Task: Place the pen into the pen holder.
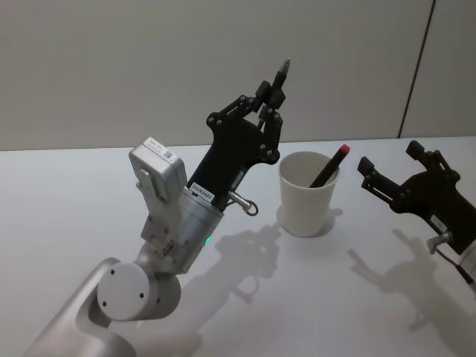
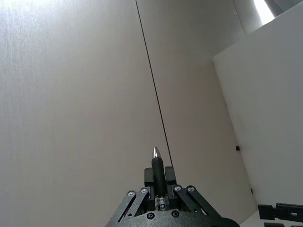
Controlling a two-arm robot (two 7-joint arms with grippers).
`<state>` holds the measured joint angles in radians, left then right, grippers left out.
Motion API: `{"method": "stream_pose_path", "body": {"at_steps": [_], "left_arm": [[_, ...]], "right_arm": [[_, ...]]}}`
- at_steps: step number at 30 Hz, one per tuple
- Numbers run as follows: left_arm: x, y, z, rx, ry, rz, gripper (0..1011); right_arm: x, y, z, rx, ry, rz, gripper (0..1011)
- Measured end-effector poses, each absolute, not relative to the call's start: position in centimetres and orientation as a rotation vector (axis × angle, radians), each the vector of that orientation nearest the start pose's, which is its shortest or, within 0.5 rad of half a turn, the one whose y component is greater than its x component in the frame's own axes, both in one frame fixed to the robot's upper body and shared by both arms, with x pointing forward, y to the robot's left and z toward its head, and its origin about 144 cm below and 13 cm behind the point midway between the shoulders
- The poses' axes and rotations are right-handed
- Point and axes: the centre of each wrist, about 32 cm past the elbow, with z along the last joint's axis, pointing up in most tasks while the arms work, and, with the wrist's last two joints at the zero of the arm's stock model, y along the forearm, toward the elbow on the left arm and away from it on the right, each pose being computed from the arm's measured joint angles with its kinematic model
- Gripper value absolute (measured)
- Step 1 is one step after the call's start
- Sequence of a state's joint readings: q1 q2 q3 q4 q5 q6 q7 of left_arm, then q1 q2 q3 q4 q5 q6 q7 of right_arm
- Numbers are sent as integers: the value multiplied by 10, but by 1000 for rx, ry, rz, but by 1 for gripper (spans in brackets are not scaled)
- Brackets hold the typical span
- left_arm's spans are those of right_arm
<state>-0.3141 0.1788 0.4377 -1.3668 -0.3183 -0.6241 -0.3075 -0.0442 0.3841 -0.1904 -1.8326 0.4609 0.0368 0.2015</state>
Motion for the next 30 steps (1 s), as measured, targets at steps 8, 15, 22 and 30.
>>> {"method": "stream_pose_path", "body": {"at_steps": [8,15,22,30], "left_arm": [[522,156,1170,-518,-431,850,138],[522,153,1168,-525,-433,839,138],[521,151,1167,-528,-435,830,138],[520,150,1167,-531,-437,823,138]], "right_arm": [[425,-262,1213,205,43,-987,1001],[415,-270,1222,263,94,-908,1001],[410,-276,1229,290,149,-876,1001],[410,-280,1234,312,202,-859,1001]]}}
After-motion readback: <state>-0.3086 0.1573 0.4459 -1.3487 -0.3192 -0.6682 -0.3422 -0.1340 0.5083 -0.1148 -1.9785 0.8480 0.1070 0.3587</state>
